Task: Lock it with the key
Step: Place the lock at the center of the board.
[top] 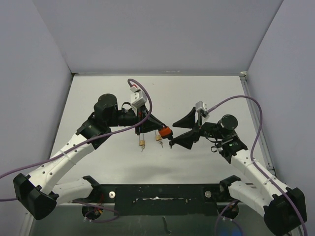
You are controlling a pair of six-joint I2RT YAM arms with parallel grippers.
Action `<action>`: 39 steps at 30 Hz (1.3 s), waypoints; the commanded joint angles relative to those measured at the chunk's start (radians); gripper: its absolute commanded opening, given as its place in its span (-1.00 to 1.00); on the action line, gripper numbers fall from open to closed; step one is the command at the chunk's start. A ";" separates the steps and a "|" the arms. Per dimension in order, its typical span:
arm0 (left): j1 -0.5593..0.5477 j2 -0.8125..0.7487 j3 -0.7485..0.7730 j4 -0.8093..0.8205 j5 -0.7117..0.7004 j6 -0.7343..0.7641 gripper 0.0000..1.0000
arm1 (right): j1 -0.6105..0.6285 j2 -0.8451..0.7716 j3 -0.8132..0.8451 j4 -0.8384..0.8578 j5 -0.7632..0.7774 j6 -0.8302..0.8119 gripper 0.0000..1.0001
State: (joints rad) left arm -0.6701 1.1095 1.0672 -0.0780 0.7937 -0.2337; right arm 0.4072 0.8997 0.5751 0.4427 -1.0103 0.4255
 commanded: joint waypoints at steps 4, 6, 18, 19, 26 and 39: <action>0.007 -0.030 0.059 0.179 0.081 -0.053 -1.00 | 0.015 0.036 0.000 0.083 0.011 0.020 0.55; 0.007 -0.032 0.059 0.178 0.080 -0.056 -1.00 | 0.018 0.036 -0.001 0.088 0.018 0.018 0.50; 0.006 0.001 0.056 0.190 0.064 -0.053 -1.00 | 0.054 0.062 0.005 0.112 0.031 0.027 0.24; 0.006 0.004 0.056 0.192 0.062 -0.053 -1.00 | 0.059 0.067 0.005 0.113 0.033 0.027 0.21; 0.008 0.016 0.048 0.203 0.049 -0.050 -1.00 | 0.096 0.087 0.012 0.117 0.049 0.014 -0.75; 0.088 -0.096 0.046 0.254 -0.073 -0.022 -1.00 | 0.101 0.054 -0.019 0.017 0.100 -0.032 -1.00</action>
State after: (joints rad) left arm -0.6346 1.1282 1.0672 0.0017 0.7918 -0.2607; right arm 0.5133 0.9771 0.5739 0.4980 -0.9466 0.4137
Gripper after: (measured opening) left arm 0.051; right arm 0.087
